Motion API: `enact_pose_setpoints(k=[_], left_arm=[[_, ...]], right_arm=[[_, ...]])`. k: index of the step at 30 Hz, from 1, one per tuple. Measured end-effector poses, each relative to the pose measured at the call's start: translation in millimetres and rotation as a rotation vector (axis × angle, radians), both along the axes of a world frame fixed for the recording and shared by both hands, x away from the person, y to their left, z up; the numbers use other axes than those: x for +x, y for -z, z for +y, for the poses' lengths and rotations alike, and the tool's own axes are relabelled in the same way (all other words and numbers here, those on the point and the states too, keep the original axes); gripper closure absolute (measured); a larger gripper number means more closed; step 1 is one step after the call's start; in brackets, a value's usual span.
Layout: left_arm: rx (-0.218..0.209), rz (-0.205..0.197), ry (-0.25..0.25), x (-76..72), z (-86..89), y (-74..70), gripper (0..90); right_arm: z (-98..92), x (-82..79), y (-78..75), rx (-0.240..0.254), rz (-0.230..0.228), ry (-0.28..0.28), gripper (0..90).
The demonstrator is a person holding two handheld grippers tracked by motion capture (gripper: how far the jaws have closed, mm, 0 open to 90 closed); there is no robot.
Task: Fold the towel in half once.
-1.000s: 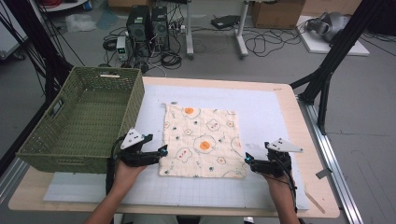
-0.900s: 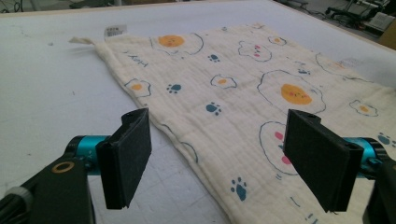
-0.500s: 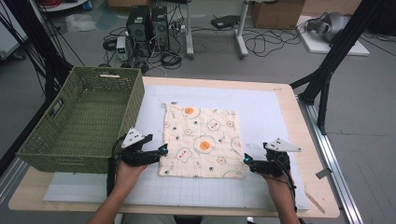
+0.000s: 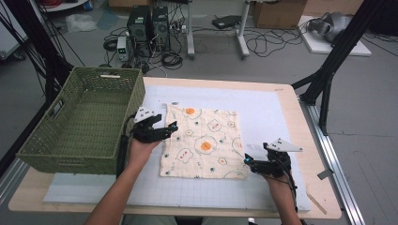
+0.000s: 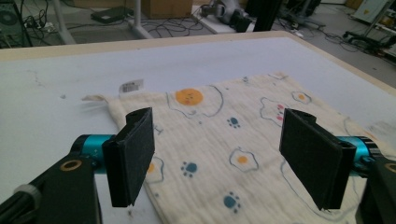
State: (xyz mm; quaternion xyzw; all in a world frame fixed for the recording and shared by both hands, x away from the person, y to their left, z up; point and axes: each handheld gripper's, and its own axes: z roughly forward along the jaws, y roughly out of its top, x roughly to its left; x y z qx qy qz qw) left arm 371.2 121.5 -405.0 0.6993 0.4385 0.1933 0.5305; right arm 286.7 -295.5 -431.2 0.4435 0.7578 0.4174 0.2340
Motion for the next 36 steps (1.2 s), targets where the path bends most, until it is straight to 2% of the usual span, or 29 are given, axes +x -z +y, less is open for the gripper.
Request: enact_pose_setpoints(k=[2, 5, 7, 10, 13, 15, 18, 21, 28, 33, 35, 36], left_arm=[[-0.011, 0.027, -0.007, 10.6, -1.8, -1.7, 25.7], [0.009, 0.038, -0.008, 25.6, -6.4, -3.8, 26.4], [0.012, 0.060, -0.009, 36.2, -9.4, -3.3, 30.1], [0.003, 0.091, -0.036, 52.0, -14.5, -0.6, 32.4], [0.033, 0.099, -0.054, 64.0, -20.5, 1.9, 35.5], [0.047, 0.082, -0.077, 68.2, -22.8, 5.9, 37.4], [0.077, 0.113, -0.101, 74.0, -22.3, 16.1, 38.0], [0.133, 0.139, -0.116, 78.2, -22.1, 25.1, 37.9], [0.196, 0.180, -0.153, 83.5, -25.3, 36.8, 39.6], [0.228, 0.182, -0.156, 85.0, -28.4, 42.5, 42.3], [0.267, 0.176, -0.165, 85.8, -28.5, 45.1, 43.8], [0.270, 0.176, -0.169, 86.2, -28.0, 46.0, 44.2]], right_arm=[[0.4, 0.2, 0.2, 0.003, 0.007, 0.000, 12.5], [0.8, 1.7, 0.5, 0.010, 0.012, 0.000, 12.5], [2.0, 2.1, -0.2, 0.017, 0.010, 0.000, 12.5], [3.7, 2.9, -0.3, 0.015, 0.008, -0.007, 12.5], [4.4, 3.2, 0.8, 0.012, 0.017, -0.015, 12.5], [4.4, 3.7, 1.1, 0.013, 0.017, -0.022, 12.5], [3.2, 4.1, 1.0, 0.016, 0.017, -0.023, 12.5], [2.3, 4.4, 1.2, 0.030, 0.020, -0.022, 12.5], [1.7, 5.5, 1.2, 0.040, 0.023, -0.020, 12.5], [2.1, 5.9, 1.6, 0.041, 0.031, -0.023, 12.5], [2.6, 6.3, 2.0, 0.040, 0.031, -0.028, 12.5], [2.8, 6.3, 2.1, 0.040, 0.032, -0.029, 12.5]])
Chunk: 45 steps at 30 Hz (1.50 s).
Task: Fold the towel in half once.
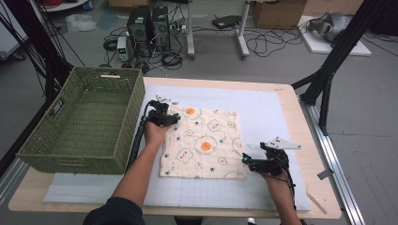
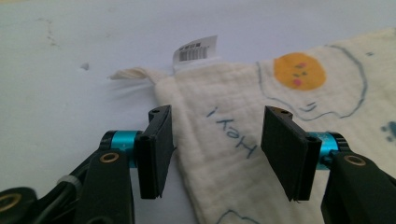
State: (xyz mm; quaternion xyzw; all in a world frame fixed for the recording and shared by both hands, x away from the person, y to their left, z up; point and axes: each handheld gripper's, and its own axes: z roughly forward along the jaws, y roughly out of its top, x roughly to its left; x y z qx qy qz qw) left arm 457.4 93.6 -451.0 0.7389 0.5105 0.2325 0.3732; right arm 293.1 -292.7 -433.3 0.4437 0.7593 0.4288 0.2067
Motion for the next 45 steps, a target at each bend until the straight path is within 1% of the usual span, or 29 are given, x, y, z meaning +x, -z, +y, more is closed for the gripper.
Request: enact_pose_setpoints(k=[2, 6, 9, 10, 12, 16, 18, 19, 20, 23, 26, 28, 30, 31, 33, 34, 35, 37, 38, 40, 41, 43, 45], left_arm=[[0.008, -0.009, -0.015, 0.5, -0.2, 0.1, 46.0], [0.015, -0.015, -0.023, 0.7, -0.2, 0.1, 48.8], [-0.002, -0.010, -0.035, 1.4, 1.3, 0.4, 53.2], [-0.010, -0.010, -0.040, 1.6, 2.0, 0.4, 55.8], [-0.004, -0.012, -0.041, 1.3, 1.4, 0.3, 63.4], [0.007, -0.024, 0.007, 0.1, -1.0, 0.5, 84.2], [0.018, -0.025, 0.011, -0.4, -1.6, 0.3, 86.4], [0.012, -0.024, 0.010, -0.4, -1.2, 0.4, 86.4], [0.008, -0.022, 0.012, -0.1, -0.6, 0.2, 86.4], [-0.007, -0.020, 0.009, 0.4, 0.3, 0.6, 86.4], [-0.019, -0.014, 0.011, 1.0, 1.9, 0.7, 86.3], [-0.028, -0.008, 0.010, 1.3, 3.1, 0.7, 86.2], [-0.027, -0.010, 0.008, 1.2, 2.6, 0.8, 86.0], [-0.024, -0.011, 0.009, 1.1, 2.4, 0.8, 86.0], [-0.024, -0.011, 0.009, 1.1, 2.4, 0.9, 86.0], [-0.025, -0.011, 0.009, 1.2, 2.4, 0.9, 86.0], [-0.026, -0.010, 0.008, 1.1, 2.5, 0.9, 86.0], [-0.028, -0.009, 0.009, 1.2, 2.7, 0.9, 86.0], [-0.027, -0.008, 0.009, 1.1, 2.8, 0.9, 86.0], [-0.023, -0.010, 0.011, 1.0, 2.5, 0.9, 86.0], [-0.019, -0.010, 0.011, 0.9, 2.3, 0.8, 86.0], [-0.024, -0.010, 0.010, 1.1, 2.5, 0.9, 86.0], [-0.026, -0.008, 0.009, 1.0, 2.6, 0.9, 86.0]], right_arm=[[0.4, 0.1, 0.2, 0.000, 0.002, -0.001, 12.5], [1.1, 0.8, 0.9, -0.004, 0.006, -0.005, 12.5], [2.2, 0.7, 1.1, 0.001, 0.012, -0.006, 12.6], [2.5, 0.9, 1.3, 0.001, 0.012, -0.004, 12.6], [3.0, 1.8, 1.6, 0.004, 0.013, -0.008, 12.6], [4.9, 3.4, 2.1, 0.000, 0.016, -0.010, 12.6], [5.4, 5.5, 1.5, 0.003, 0.024, -0.007, 12.7], [5.7, 7.7, 0.1, 0.003, 0.028, -0.002, 12.9], [6.2, 10.9, -1.8, 0.000, 0.023, 0.003, 13.1], [7.6, 27.8, -10.4, -0.006, 0.008, 0.020, 13.4], [10.5, 53.0, -13.1, 0.009, 0.024, 0.014, 13.1], [13.9, 71.0, -11.7, 0.003, 0.053, 0.007, 12.8], [17.2, 86.5, -9.5, 0.024, 0.067, -0.013, 12.6], [18.2, 93.9, -8.2, 0.019, 0.071, -0.031, 12.5], [20.2, 106.8, -6.2, 0.000, 0.099, -0.033, 12.5], [20.6, 112.8, -6.1, -0.012, 0.117, -0.027, 12.4], [19.7, 117.9, -5.5, -0.012, 0.117, -0.026, 12.4], [17.8, 127.7, -4.5, -0.014, 0.134, -0.015, 12.5], [16.4, 131.5, -2.8, -0.002, 0.133, -0.002, 12.6], [13.8, 139.8, 2.1, 0.017, 0.153, 0.027, 12.8], [12.7, 143.4, 4.5, 0.026, 0.153, 0.045, 14.5], [12.3, 151.0, 8.3, 0.048, 0.160, 0.065, 20.2], [15.7, 158.7, 10.1, 0.043, 0.159, 0.068, 27.9]])
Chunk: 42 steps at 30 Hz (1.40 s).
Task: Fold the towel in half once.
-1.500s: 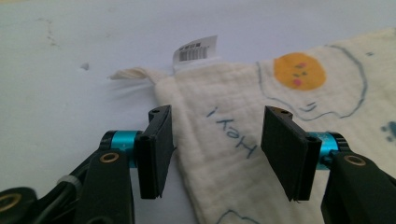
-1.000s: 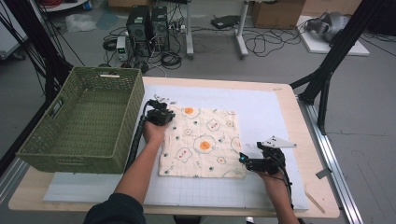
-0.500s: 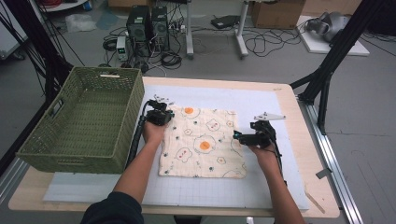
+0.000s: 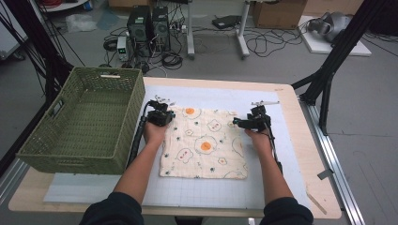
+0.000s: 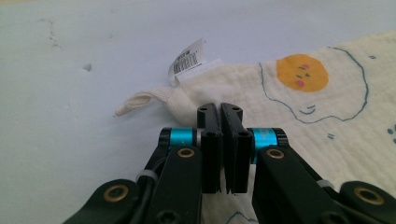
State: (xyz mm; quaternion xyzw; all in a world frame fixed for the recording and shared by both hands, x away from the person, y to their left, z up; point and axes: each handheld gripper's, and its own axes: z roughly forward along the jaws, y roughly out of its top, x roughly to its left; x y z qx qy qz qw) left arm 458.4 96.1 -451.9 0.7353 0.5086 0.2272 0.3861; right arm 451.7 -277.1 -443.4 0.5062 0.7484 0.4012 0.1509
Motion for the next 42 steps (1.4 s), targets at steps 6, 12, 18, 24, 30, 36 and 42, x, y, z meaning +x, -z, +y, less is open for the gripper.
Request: enact_pose_setpoints(k=[6, 12, 18, 24, 30, 36, 42], left_arm=[[0.006, -0.001, 0.002, -0.1, -0.3, -0.1, 86.0], [-0.013, 0.003, -0.002, 0.3, 0.8, 0.1, 86.0], [-0.015, 0.008, -0.001, 0.7, 1.8, -0.4, 86.1], [-0.089, -0.022, -0.031, 1.1, 11.3, -8.9, 86.2], [-0.166, -0.026, -0.025, -1.6, 21.7, -18.2, 86.1], [-0.169, -0.043, 0.042, -9.8, 20.5, -27.4, 85.9], [-0.047, -0.083, 0.135, -26.4, 15.1, -42.3, 85.0]], right_arm=[[18.9, 18.4, 3.3, -0.070, 0.008, -0.017, 43.7], [29.7, 18.1, 2.0, -0.150, -0.016, -0.053, 64.3], [34.6, 17.2, 0.6, -0.130, 0.007, -0.078, 86.0], [41.7, 15.9, -9.2, -0.151, -0.051, -0.047, 87.3], [37.9, 13.0, -20.6, -0.097, -0.102, -0.050, 87.2], [43.6, -1.6, -22.2, -0.101, -0.154, -0.110, 87.1], [33.8, -18.5, -30.2, -0.065, -0.187, -0.110, 87.1]])
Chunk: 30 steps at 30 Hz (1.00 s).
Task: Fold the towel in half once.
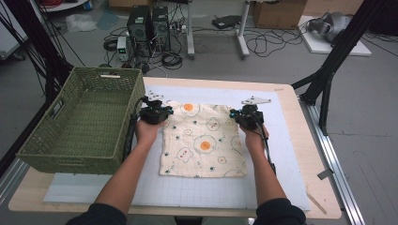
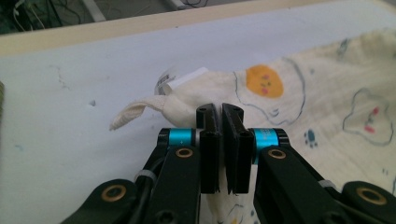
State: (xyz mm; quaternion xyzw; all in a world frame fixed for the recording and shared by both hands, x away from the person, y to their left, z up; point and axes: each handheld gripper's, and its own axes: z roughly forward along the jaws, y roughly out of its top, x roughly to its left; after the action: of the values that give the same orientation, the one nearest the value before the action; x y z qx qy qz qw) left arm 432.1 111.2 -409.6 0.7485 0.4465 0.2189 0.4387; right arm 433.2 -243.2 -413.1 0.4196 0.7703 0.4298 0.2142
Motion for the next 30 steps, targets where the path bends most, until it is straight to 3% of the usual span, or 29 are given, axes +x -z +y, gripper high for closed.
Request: enact_pose_setpoints(k=[3, 7, 13, 15, 17, 24, 30], left_arm=[[-0.019, -0.051, 0.004, -10.1, 0.4, -3.7, 85.0], [-0.024, -0.052, 0.019, -22.6, 3.2, -0.9, 85.0], [-0.068, -0.071, 0.048, -45.5, 8.8, 3.0, 85.0], [-0.064, -0.054, 0.068, -52.8, 9.9, 4.4, 85.0], [-0.075, -0.079, 0.078, -62.0, 10.6, 6.5, 85.0], [-0.058, -0.085, 0.116, -89.5, 15.1, 14.2, 84.4], [-0.031, -0.072, 0.143, -101.1, 16.7, 25.7, 83.5]], right_arm=[[-6.2, -9.3, -6.3, 0.018, -0.017, -0.005, 87.1], [-10.7, -23.8, -10.6, 0.012, -0.034, -0.017, 87.0], [-15.1, -42.4, -7.2, -0.004, -0.013, -0.045, 87.0], [-13.9, -48.5, -6.9, -0.014, -0.024, -0.052, 87.0], [-13.0, -54.1, -5.8, -0.016, -0.026, -0.065, 86.9], [-17.5, -77.9, 3.4, -0.018, -0.025, -0.091, 86.6], [-18.4, -89.5, 11.0, -0.035, -0.003, -0.114, 86.6]])
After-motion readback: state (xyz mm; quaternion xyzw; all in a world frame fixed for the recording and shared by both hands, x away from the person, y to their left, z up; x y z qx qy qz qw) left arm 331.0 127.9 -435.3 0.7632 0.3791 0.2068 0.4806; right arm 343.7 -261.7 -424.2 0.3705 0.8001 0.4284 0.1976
